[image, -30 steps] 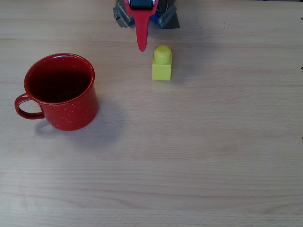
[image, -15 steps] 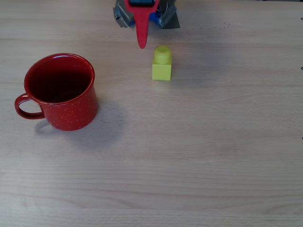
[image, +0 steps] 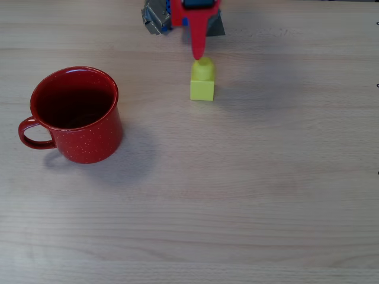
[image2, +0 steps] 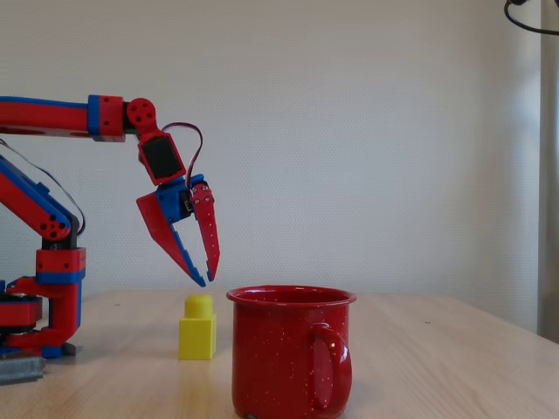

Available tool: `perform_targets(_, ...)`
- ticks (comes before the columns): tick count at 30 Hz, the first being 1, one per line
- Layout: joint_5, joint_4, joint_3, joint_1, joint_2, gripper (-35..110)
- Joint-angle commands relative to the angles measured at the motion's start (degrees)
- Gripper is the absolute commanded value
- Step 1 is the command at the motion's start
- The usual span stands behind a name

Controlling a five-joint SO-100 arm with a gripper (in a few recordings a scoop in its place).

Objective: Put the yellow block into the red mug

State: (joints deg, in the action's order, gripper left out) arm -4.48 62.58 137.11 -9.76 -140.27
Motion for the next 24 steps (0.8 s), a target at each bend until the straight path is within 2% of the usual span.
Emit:
perform_targets(1,-1.93,1.76,-6.33,-1.49,0.62,0)
perform_targets(7,-2.29,6.59,-13.45,-2.46,5.98,0)
perform_targets(13,-7.38,8.96,-15.47,-4.66,6.59,0)
perform_targets(18,-10.63,16.26,-19.60,-7.12,7.82,1)
perform_targets(21,-11.95,20.21,-22.06,-7.56,8.53,20)
perform_targets(24,-13.18,22.15,-22.59,-7.73,8.61,27)
